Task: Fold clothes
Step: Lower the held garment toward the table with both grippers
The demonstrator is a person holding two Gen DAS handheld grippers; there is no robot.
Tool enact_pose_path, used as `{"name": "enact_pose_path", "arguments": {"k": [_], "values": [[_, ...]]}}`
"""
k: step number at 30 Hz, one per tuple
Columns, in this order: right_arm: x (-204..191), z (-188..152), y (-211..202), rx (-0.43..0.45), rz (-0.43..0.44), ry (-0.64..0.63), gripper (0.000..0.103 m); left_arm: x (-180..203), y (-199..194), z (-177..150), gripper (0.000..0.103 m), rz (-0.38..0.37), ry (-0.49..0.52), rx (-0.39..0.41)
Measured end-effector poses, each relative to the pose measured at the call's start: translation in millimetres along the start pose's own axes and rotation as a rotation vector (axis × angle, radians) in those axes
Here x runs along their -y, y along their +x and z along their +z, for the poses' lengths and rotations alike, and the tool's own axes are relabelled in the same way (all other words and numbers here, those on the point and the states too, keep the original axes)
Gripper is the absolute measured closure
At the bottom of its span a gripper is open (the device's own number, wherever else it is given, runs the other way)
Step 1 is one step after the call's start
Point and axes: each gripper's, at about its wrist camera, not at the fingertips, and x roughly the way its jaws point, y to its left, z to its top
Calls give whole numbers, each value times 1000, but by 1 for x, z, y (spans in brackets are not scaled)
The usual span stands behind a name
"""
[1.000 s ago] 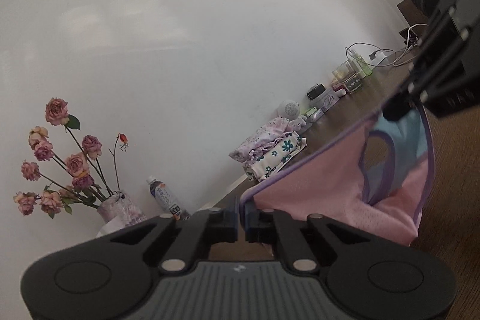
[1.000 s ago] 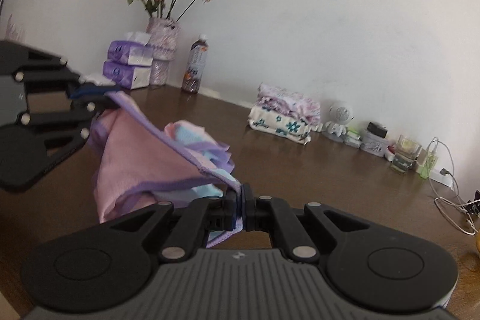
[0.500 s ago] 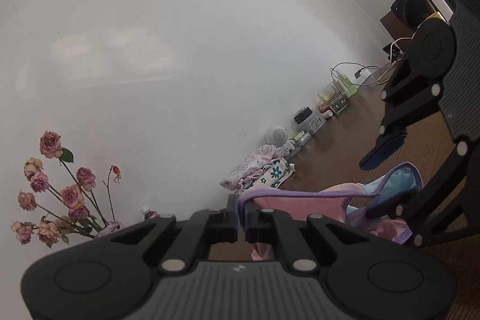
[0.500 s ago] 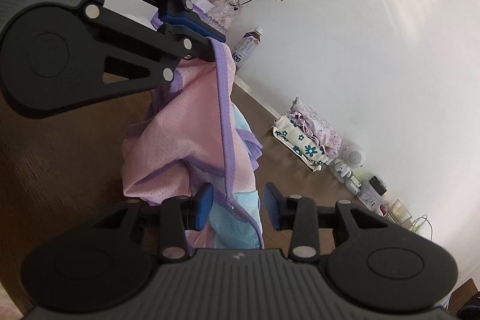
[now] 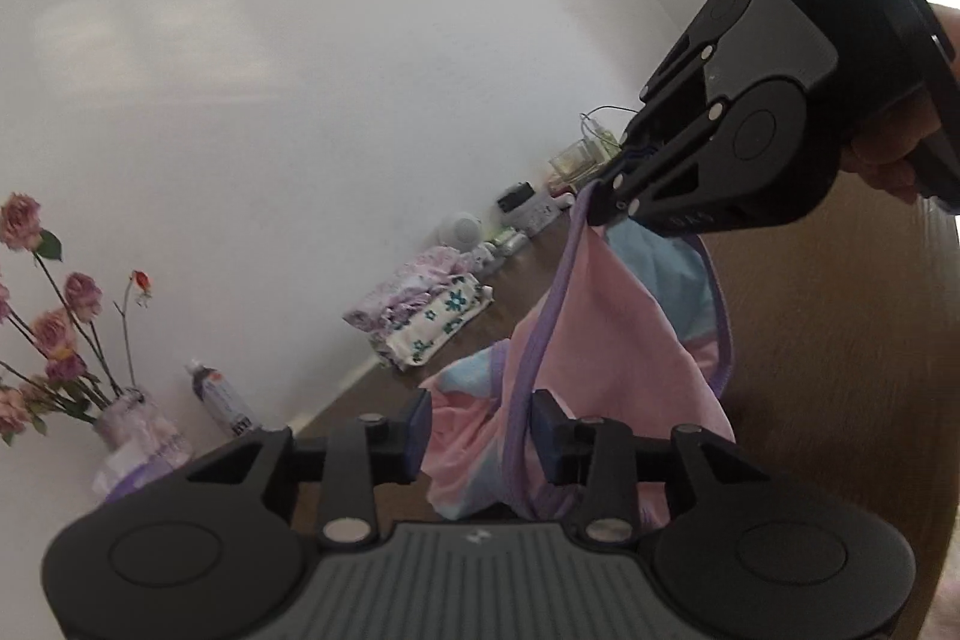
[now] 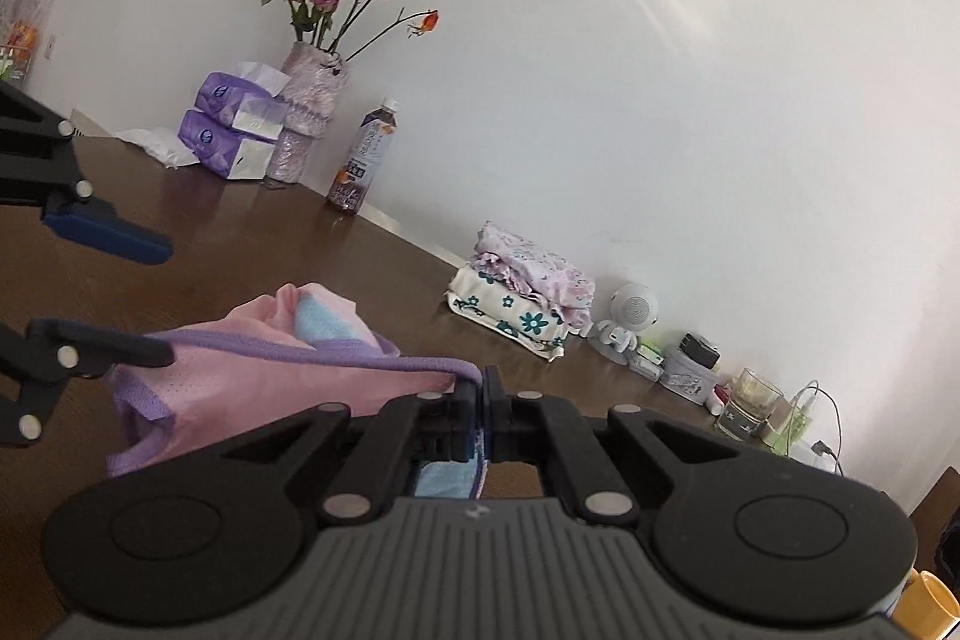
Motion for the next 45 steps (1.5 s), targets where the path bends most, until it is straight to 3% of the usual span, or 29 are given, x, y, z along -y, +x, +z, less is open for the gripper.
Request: {"name": "enact_pose_path", "arguments": {"k": [11,17,19,22,23,28,37,40,45], "values": [[2,-7,-10,9,3,4,102,-11,6,-9,67,-130,-2,-92],[5,-7,-14,10,-4,16,102,4,13,-7,67,-182,63,-108],[5,-7,-14,11,-1,19,102,10,16,-7,69,-167,89,-123],[4,-8,-15,12,0,18,102,13,23,-7,96,-144,92,-154],[3,-8,-15,12,0,17,102,11,25,-7,98,-139,74,-159],[1,-15,-15,-7,11,21,101,-1,25,-5,100,-122,3,-152],[-4,-18,-26,25,15,16,101,6,35,-3,90,-146,42,-191],[-5,-19,-28,21,16,11,101,4,35,-1,101,-125,21,-185],[-3,-31,-22,-35,37,43,99,-4,29,2,101,-53,-47,-153]]}}
